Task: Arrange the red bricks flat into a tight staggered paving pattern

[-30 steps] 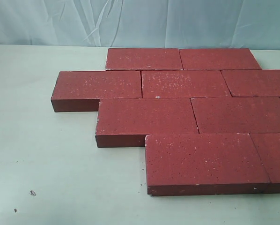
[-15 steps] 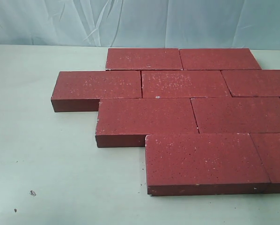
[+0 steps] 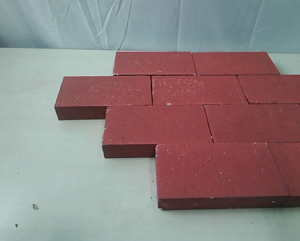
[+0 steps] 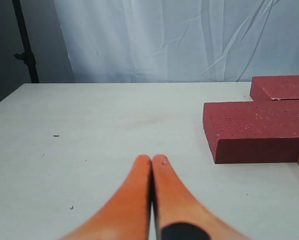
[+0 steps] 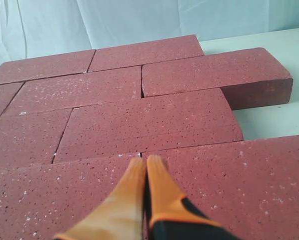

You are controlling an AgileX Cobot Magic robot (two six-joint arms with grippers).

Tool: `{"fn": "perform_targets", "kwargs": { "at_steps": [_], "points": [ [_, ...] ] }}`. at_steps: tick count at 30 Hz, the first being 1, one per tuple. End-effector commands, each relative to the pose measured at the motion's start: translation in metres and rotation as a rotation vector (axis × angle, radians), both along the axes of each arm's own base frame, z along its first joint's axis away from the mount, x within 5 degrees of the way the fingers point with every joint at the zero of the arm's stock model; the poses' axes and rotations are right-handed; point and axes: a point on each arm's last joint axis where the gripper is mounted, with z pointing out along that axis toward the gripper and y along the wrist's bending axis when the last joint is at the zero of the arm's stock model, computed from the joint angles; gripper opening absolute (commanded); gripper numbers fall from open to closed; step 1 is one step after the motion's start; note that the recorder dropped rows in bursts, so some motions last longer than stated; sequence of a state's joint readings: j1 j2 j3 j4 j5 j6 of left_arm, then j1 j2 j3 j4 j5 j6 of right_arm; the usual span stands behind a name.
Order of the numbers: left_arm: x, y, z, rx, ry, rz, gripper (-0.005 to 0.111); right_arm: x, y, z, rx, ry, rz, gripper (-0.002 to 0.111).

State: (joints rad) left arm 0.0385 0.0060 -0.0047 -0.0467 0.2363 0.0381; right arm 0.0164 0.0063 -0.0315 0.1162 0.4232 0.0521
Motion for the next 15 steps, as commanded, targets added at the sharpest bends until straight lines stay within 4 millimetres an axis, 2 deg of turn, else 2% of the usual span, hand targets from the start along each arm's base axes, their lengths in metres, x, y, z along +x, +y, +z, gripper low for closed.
{"fn": "perform_targets", "kwargs": {
  "at_steps": [1, 15],
  "points": [
    [-0.0003, 0.0002, -0.0015, -0.004, 0.001, 0.004, 0.000, 0.0000, -0.0002, -0.0008, 0.005, -0.010, -0.006, -0.001],
    [-0.0003, 0.0002, -0.0015, -0.004, 0.001, 0.004, 0.000, 0.0000, 0.0000, -0.0008, 0.012, -0.009, -0.005, -0.001]
  ]
}}
